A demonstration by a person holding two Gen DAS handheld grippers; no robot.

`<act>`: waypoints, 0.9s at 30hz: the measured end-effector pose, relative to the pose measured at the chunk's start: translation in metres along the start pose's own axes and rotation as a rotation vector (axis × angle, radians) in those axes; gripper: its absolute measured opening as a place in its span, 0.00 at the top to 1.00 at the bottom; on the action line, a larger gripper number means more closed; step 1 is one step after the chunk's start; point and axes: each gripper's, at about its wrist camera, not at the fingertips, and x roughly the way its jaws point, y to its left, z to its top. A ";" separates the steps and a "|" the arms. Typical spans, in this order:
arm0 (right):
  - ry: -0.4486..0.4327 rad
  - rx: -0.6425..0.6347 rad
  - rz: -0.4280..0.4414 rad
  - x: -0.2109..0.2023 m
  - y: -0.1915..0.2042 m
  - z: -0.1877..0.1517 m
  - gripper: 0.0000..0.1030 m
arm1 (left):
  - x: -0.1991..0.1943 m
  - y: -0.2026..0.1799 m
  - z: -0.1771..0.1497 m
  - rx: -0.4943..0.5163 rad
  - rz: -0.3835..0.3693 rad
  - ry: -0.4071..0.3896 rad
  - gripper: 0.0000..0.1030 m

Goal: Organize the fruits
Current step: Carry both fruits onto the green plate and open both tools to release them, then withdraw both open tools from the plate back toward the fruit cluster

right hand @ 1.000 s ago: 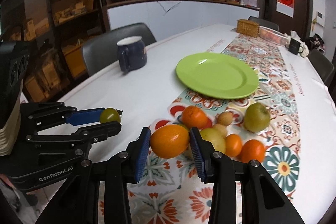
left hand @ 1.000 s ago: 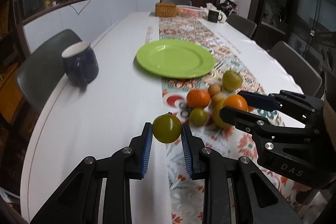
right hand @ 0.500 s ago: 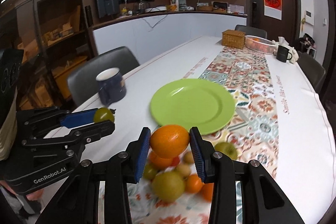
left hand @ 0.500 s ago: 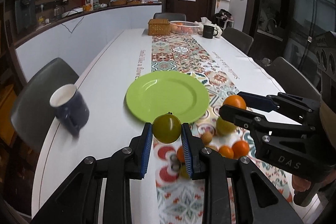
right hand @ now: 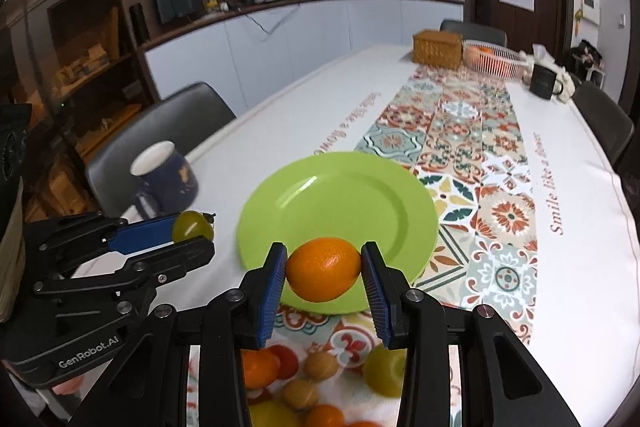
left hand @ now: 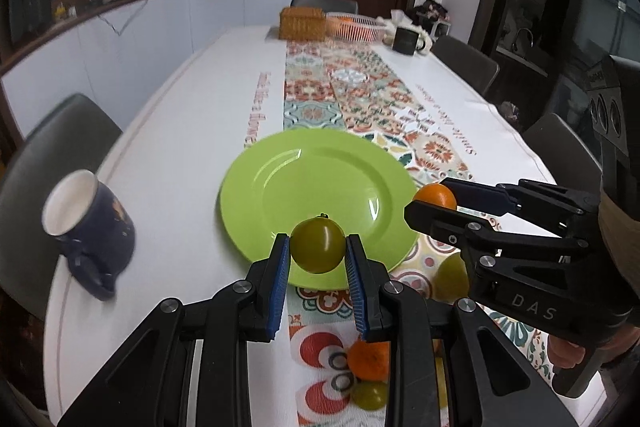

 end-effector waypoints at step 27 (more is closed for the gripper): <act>-0.009 0.018 -0.072 -0.007 -0.005 -0.018 0.49 | -0.016 -0.003 -0.015 0.025 0.138 -0.037 0.41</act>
